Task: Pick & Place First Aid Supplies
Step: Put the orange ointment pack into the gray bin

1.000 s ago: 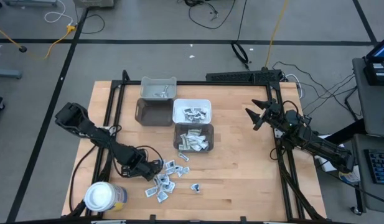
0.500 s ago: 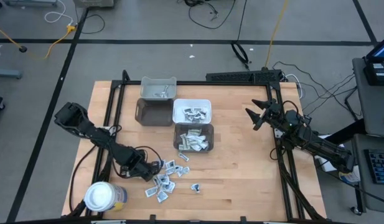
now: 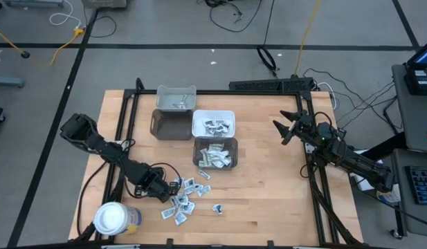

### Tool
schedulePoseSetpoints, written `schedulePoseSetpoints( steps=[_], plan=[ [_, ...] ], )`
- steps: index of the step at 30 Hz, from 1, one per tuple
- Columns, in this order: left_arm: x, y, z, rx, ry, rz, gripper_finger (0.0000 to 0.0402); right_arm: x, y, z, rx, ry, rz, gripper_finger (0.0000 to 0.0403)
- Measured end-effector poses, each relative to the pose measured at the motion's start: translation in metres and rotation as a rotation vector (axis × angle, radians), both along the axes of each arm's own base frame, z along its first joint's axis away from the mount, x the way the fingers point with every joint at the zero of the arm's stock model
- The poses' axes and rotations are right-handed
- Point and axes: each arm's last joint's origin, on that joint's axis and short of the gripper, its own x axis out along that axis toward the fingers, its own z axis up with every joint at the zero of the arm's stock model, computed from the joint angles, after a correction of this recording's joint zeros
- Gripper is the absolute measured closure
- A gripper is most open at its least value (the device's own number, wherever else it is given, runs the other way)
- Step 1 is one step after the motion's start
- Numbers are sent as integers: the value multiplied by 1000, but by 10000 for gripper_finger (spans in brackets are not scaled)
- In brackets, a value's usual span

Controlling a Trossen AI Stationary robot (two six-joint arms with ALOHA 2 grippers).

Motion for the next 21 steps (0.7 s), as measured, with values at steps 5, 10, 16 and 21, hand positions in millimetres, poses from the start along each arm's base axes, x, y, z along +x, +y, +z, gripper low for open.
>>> schedulePoseSetpoints(
  steps=[5,10,16,21],
  plan=[
    [-2,0,24,-5,-11,-58,400,0,0,0,0,0,0,105],
    [-6,3,54,5,-30,-131,400,0,0,0,0,0,0,105],
    [-9,5,86,8,-65,-212,401,0,0,0,0,0,0,105],
    [-15,8,108,28,-48,-272,401,0,0,0,0,0,0,105]
  ],
)
